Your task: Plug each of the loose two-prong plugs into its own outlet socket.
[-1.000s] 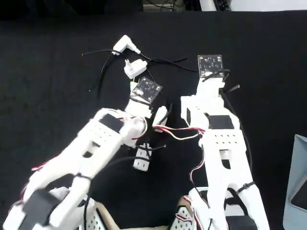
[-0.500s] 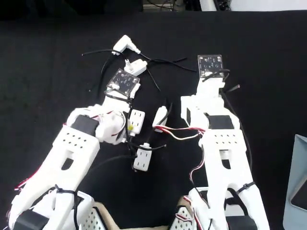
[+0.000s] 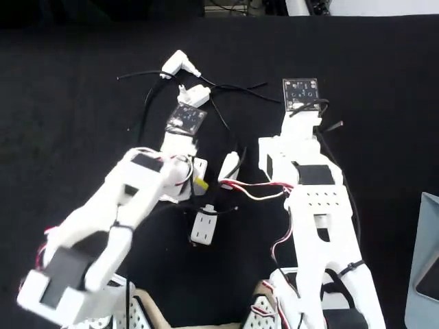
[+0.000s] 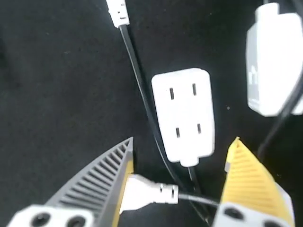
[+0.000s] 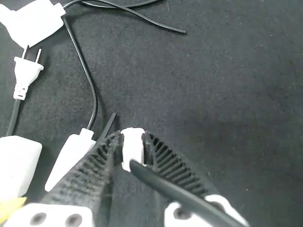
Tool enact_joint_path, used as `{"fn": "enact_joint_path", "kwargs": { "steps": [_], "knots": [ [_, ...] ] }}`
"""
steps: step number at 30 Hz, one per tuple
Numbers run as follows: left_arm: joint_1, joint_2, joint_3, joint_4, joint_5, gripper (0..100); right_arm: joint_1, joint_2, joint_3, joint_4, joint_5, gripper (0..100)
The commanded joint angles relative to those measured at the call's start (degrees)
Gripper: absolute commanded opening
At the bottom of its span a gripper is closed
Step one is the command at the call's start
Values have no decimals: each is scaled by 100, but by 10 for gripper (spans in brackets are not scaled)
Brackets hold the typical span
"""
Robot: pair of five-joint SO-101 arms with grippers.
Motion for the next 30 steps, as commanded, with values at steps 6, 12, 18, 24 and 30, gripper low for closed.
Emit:
{"fn": "enact_joint_path", "kwargs": {
  "steps": [6, 12, 18, 24, 30],
  "knots": [
    [171, 985, -866, -88, -343, 140, 53, -4, -233, -70, 0, 12],
    [145, 360, -752, 97, -712, 66, 53, -4, -233, -70, 0, 12],
    [136, -598, -743, 826, -870, 55, 53, -4, -233, -70, 0, 12],
    [-22, -1064, -725, 1451, -1873, 55, 53, -4, -233, -70, 0, 12],
    [-690, -1081, -646, 1503, -2637, 55, 44, -4, -233, -70, 0, 12]
  ]
}}
